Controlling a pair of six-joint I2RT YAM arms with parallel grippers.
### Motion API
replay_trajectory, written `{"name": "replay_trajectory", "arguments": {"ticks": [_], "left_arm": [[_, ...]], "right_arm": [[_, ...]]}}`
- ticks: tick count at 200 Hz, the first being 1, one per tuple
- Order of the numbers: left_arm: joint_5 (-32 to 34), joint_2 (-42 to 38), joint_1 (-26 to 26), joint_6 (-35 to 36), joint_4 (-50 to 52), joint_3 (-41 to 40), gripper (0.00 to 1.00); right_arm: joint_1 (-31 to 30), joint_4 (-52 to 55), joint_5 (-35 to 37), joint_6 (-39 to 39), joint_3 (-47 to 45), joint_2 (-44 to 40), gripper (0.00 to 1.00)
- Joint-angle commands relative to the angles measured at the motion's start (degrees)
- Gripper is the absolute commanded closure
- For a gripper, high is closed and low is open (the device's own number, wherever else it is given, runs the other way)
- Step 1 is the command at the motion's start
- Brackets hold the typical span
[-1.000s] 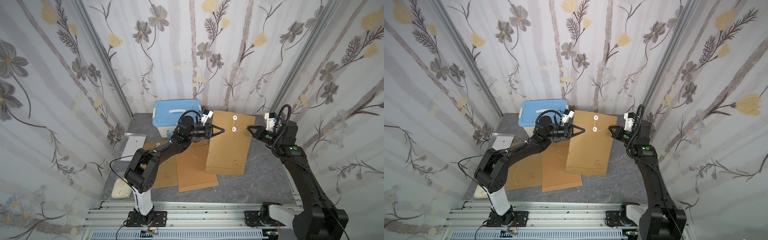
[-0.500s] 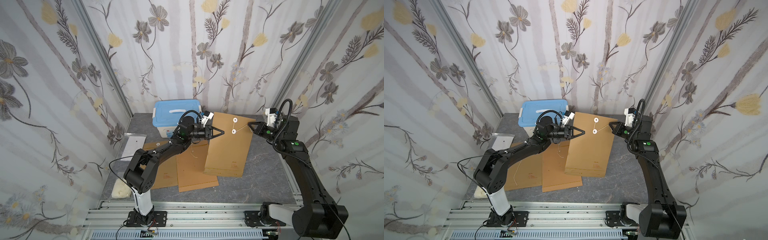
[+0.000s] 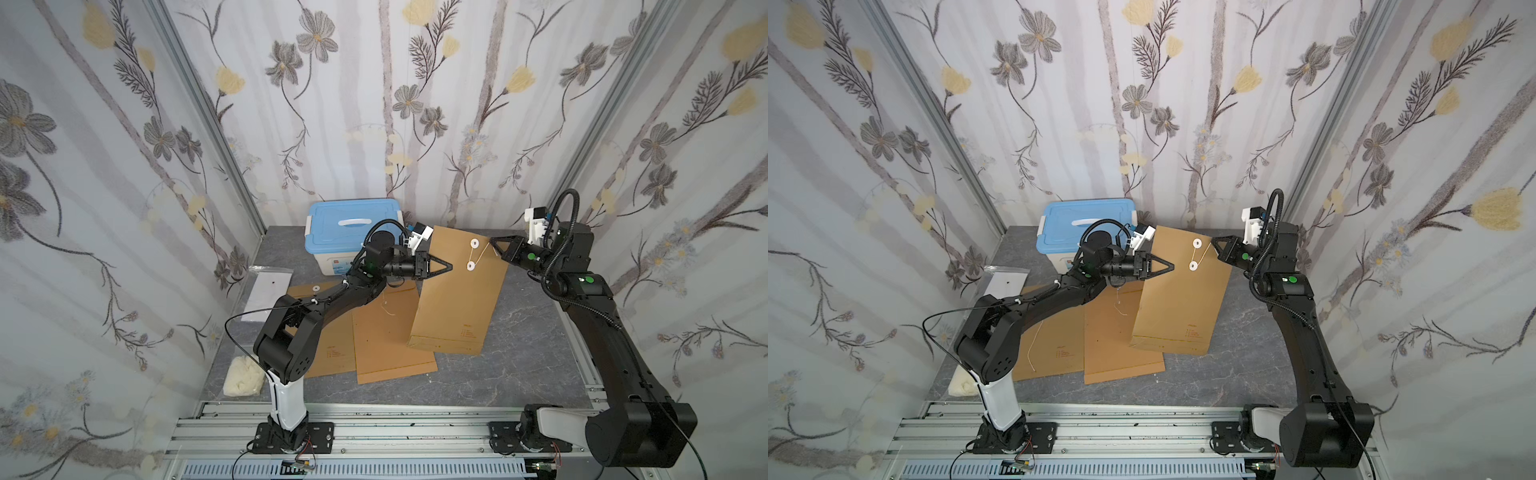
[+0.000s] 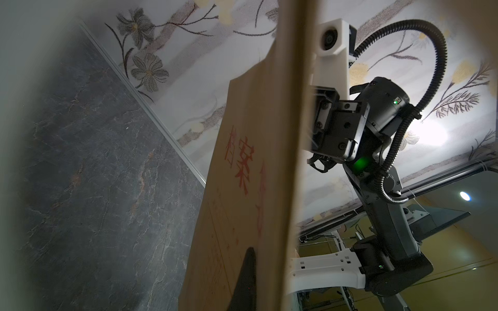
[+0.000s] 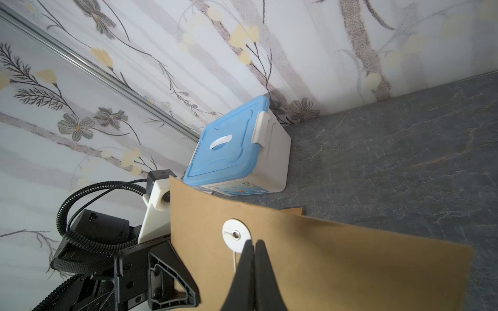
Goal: Close the mouth of the file bag
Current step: Close the file bag.
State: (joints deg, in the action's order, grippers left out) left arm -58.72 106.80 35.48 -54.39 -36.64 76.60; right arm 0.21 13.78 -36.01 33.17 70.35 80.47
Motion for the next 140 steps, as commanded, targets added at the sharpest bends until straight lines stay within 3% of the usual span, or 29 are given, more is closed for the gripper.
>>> {"name": "replay_trajectory", "arguments": {"ticks": [1,140], "left_arm": [[-0.87,0.49,0.46,0.43,-0.58,1.01,1.0],[1.39,-1.62,2.37,5.62,7.18,2.17,1.0]], "right_arm": [[-0.71,-1.61,2.17,1.24,0.88,-0.66,1.0],[-10.65,-5.43,4.37,2.59,1.42,1.46,1.0]]}}
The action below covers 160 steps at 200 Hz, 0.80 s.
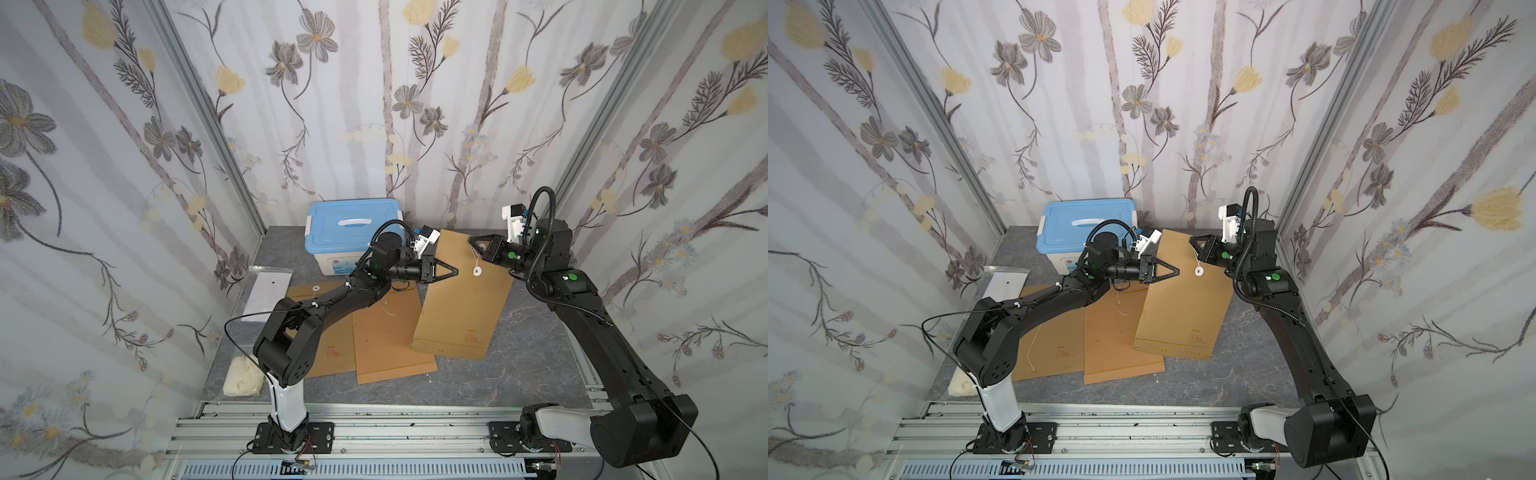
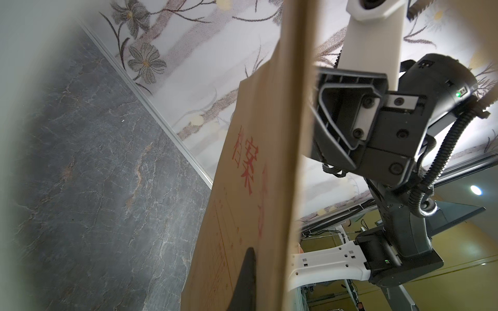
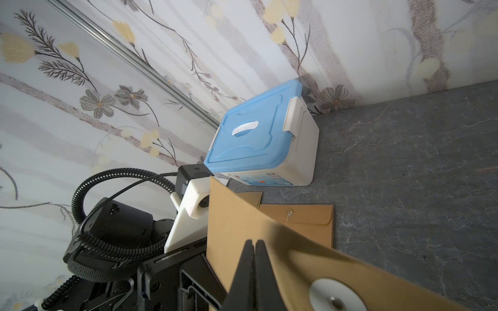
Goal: Close the mouth of the file bag
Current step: Close the file bag.
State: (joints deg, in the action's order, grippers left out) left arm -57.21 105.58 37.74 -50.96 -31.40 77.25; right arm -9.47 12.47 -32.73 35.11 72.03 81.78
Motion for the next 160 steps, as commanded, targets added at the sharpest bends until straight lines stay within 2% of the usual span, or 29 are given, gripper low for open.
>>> {"name": "replay_trajectory", "arguments": {"ticks": [1,96,160], "left_arm": [[-0.12,-0.39,0.09,2.27,2.07,1.6,1.0],[1.04,1.34,-0.29,1.6,2.29,5.34,1.0],[3.78,3.78,-1.5,-8.52,-10.99,3.87,1.0]], "right_arm": [[-1.02,-4.12,1.14,0.65,-0.29,0.19,1.0],[-3.42,-7.94,2.38,2.99,-7.57,-3.14,1.0],[-5.37,-18.13,2.69,9.01,-16.55,-6.64,1.0]]}}
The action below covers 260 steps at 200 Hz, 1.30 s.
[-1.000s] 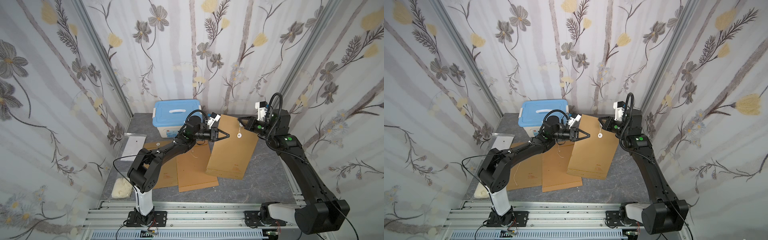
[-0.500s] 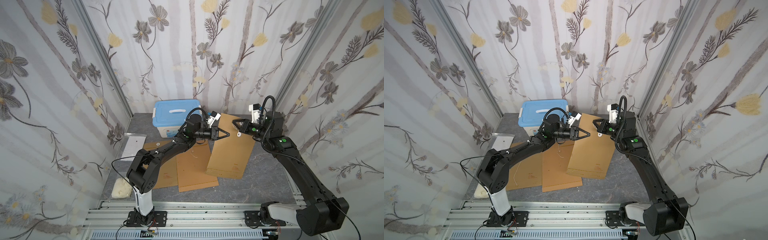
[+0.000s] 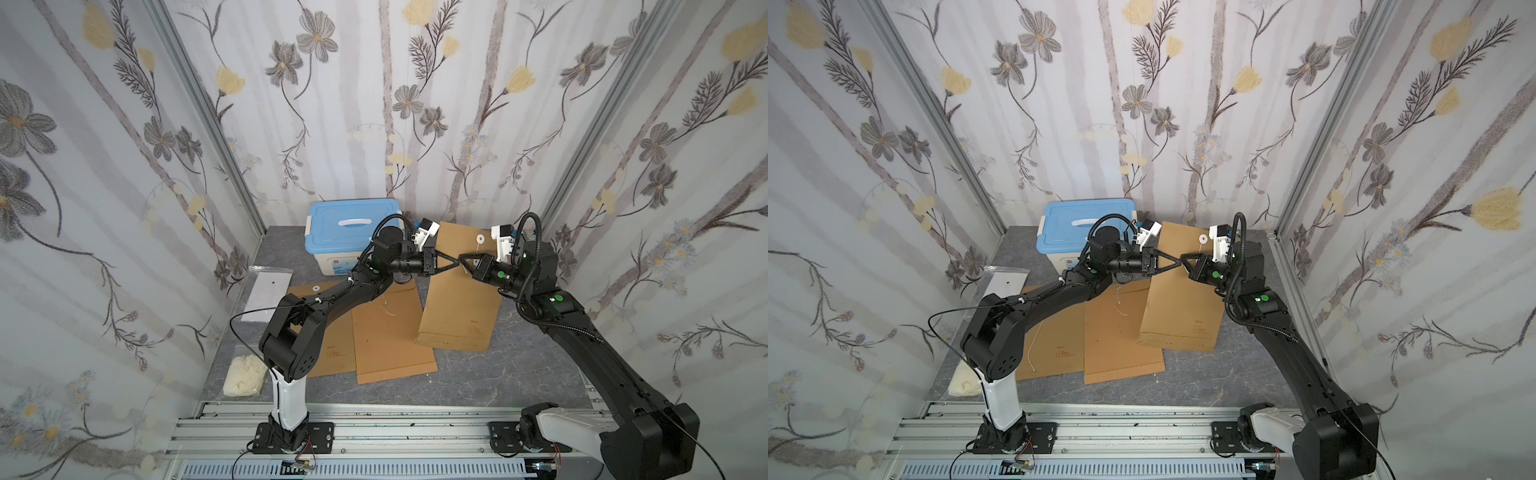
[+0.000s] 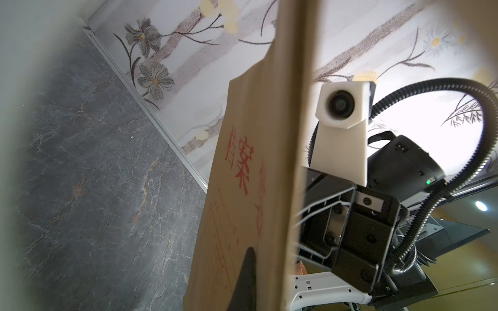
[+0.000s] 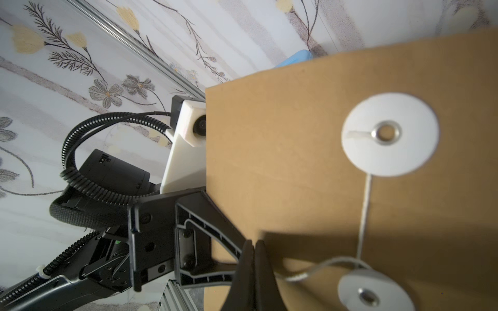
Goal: Close the mouth of the file bag
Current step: Close the file bag, then place the file bag at the center of the board.
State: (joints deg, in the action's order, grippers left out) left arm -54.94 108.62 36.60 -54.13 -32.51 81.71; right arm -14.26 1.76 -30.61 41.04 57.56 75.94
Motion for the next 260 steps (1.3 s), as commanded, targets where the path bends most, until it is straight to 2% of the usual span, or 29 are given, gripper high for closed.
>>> {"name": "replay_trajectory", "arguments": {"ticks": [1,50,100,145,245,251,260], "left_arm": [[1.5,0.73,-0.38,-5.45,-10.08,-0.63,1.0],[3.25,2.97,-1.15,-14.81,-21.98,-1.74,1.0],[4.24,6.33,-1.56,-22.77,-34.48,-1.82,1.0],[4.72,5.75,-2.01,-23.73,-36.3,-2.92,1.0],[5.06,6.33,-2.5,-21.88,-33.19,-6.93,1.0],[5.19,6.32,-2.29,-21.1,-32.56,-7.12,1.0],[5.77,6.28,-1.99,-19.13,-29.28,-7.43,1.0]], "right_arm": [[-0.59,-7.58,0.56,3.13,-2.18,-0.84,1.0],[-1.03,-11.66,2.03,4.4,-9.72,-3.03,1.0],[-0.96,-12.28,2.75,3.71,-12.98,-3.96,1.0],[0.48,-11.83,2.93,3.01,-14.78,-4.29,1.0],[11.19,-3.16,3.06,-1.66,-16.67,-9.4,1.0],[11.55,-2.05,3.5,-2.4,-16.56,-9.62,0.95],[11.88,-0.18,4.67,-3.41,-16.27,-10.1,0.82]]}}
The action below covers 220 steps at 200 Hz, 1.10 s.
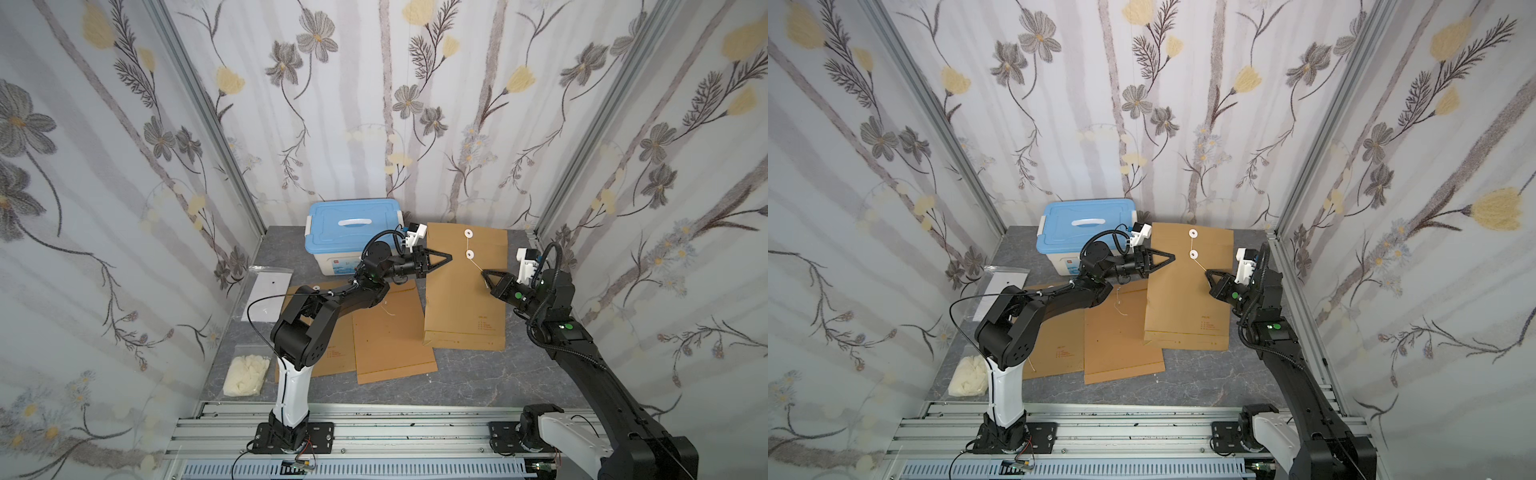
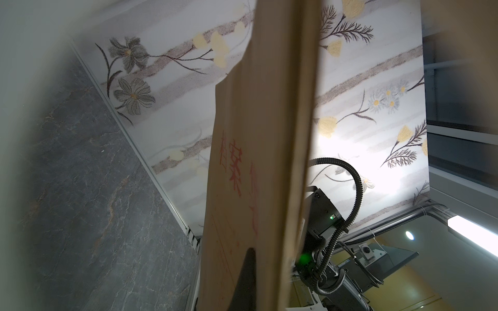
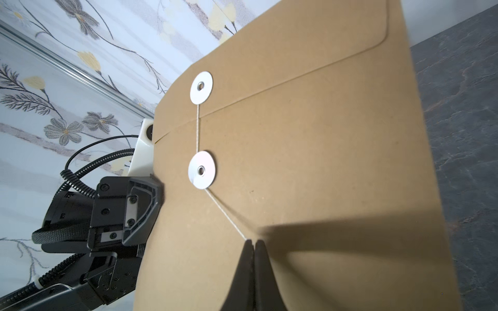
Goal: Close the mouth of the file bag
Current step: Place the file bag at the center of the board.
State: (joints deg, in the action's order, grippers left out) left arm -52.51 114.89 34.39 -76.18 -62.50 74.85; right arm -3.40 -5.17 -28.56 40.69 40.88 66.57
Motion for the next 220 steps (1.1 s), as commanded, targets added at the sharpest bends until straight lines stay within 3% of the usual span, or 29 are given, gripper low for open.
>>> {"name": "replay_trajectory", "arguments": {"ticks": [1,21,43,70,143,153,193,220], "left_arm": [[3.41,-0.01,0.31,3.25,1.24,-0.58,1.0],[7.98,-1.04,1.55,11.04,15.89,-0.88,1.0],[13.95,-0.65,3.1,17.53,27.18,0.12,1.0],[18.57,2.61,4.51,20.11,35.68,3.57,1.0],[27.53,11.67,8.0,23.82,52.04,16.15,1.0],[27.65,13.74,8.47,22.74,53.66,18.3,0.94],[32.89,17.8,10.62,22.44,59.58,22.86,0.96],[32.0,22.04,11.26,21.85,64.76,28.8,0.85]], "right_arm": [[1.11,6.97,2.8,-3.11,0.42,-0.77,0.8],[1.74,10.82,6.03,-4.32,0.0,-1.39,0.48],[2.59,11.66,6.54,-4.52,-1.92,-1.5,0.42],[2.78,13.15,7.48,-2.32,-3.82,-0.97,0.26],[2.3,22.24,9.05,-6.17,-2.68,7.08,0.23],[1.91,22.64,9.04,-6.66,-1.97,8.74,0.23],[1.72,19.2,5.21,-5.58,-1.4,14.91,0.23],[1.72,19.18,4.21,-5.93,-0.19,18.72,0.24]]}}
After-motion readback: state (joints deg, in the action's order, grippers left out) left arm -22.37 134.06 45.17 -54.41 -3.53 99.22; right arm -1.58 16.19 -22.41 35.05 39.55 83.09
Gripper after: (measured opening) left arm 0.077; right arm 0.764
